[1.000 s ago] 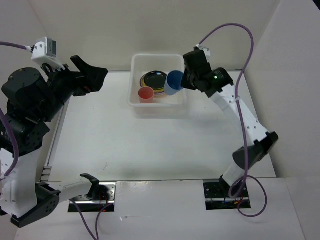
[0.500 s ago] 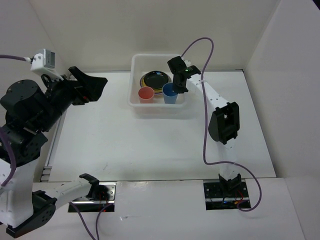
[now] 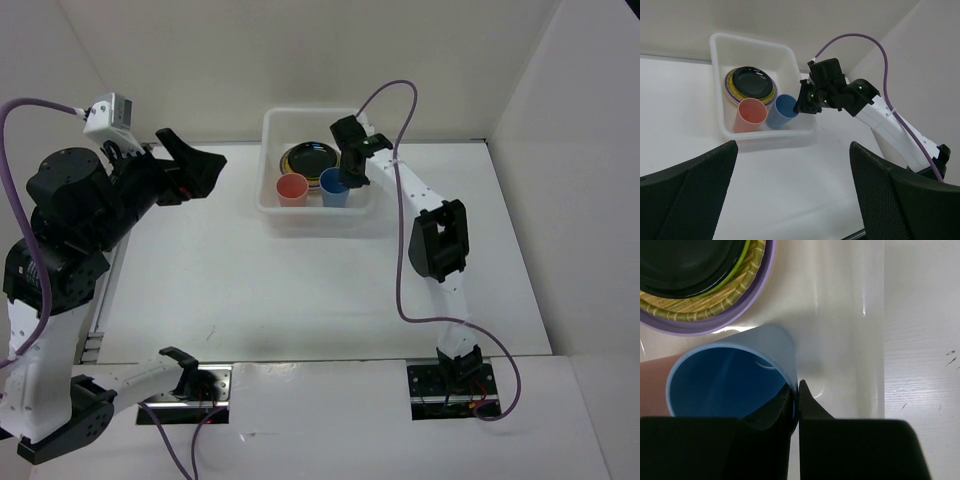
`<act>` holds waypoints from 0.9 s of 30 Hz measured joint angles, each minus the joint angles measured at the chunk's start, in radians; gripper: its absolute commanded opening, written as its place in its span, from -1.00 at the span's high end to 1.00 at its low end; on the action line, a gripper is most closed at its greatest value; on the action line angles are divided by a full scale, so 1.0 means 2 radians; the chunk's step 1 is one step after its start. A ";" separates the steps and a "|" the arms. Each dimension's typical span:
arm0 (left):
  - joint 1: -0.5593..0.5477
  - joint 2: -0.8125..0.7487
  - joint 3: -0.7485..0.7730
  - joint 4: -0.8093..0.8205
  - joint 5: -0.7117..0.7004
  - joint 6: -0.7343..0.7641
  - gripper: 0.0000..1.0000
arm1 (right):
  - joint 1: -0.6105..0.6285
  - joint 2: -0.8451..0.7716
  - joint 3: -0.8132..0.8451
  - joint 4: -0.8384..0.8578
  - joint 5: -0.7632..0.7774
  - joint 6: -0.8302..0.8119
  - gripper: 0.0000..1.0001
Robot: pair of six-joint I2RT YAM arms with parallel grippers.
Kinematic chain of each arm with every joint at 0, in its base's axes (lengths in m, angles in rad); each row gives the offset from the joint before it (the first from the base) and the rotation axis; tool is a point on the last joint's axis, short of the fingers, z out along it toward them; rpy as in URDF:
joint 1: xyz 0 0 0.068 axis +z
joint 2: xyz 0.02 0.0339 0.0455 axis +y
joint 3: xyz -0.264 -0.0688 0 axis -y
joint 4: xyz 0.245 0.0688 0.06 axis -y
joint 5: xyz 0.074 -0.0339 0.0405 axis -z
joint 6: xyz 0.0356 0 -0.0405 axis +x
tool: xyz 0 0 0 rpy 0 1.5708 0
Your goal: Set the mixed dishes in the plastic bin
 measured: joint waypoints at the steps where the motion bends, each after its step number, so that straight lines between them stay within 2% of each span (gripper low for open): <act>1: 0.000 0.000 0.000 0.000 0.000 0.000 -0.96 | 0.000 0.000 0.001 -0.001 0.000 0.000 0.71; 3: 0.000 0.001 0.000 0.000 0.000 0.000 -0.96 | 0.000 0.004 0.011 -0.005 0.000 -0.001 0.61; 7: 0.000 0.002 0.000 0.000 0.000 0.000 -0.96 | 0.000 0.011 0.042 -0.013 -0.001 -0.002 0.23; 8: 0.000 0.002 0.000 0.000 0.000 0.000 -0.96 | 0.000 0.011 0.053 -0.018 -0.001 -0.002 0.02; 9: 0.000 0.003 0.000 0.000 0.000 0.000 -0.96 | 0.000 0.011 0.066 -0.026 -0.001 -0.001 -0.07; 10: 0.000 0.003 0.000 0.000 0.000 0.000 -0.96 | 0.000 0.011 0.086 -0.039 -0.002 -0.003 -0.24; 12: 0.000 0.004 0.000 0.000 0.003 0.000 -0.96 | 0.000 0.018 0.149 -0.072 -0.001 -0.003 -0.44; 13: 0.000 0.005 0.000 0.000 0.004 0.000 -0.96 | 0.000 0.024 0.192 -0.090 0.000 -0.003 -0.63; 14: 0.000 0.005 0.000 0.000 0.004 0.000 -0.96 | 0.000 0.042 0.267 -0.122 0.003 -0.003 -0.77; 15: 0.000 0.005 0.000 0.000 0.006 0.000 -0.96 | 0.001 0.051 0.323 -0.127 0.004 -0.005 -0.82; 16: 0.000 0.005 0.000 0.000 0.007 0.001 -0.96 | 0.001 0.050 0.356 -0.130 0.004 -0.007 -0.99; 20: 0.000 0.005 0.000 0.000 0.010 0.001 -0.96 | 0.001 0.005 0.420 -0.158 0.000 -0.008 -1.00; 24: 0.000 0.004 0.000 0.000 0.018 0.001 -0.96 | 0.007 -0.057 0.416 -0.177 0.006 -0.007 -1.00; 27: 0.000 0.004 0.000 -0.001 0.026 0.002 -0.96 | 0.020 -0.118 0.380 -0.184 0.006 -0.005 -1.00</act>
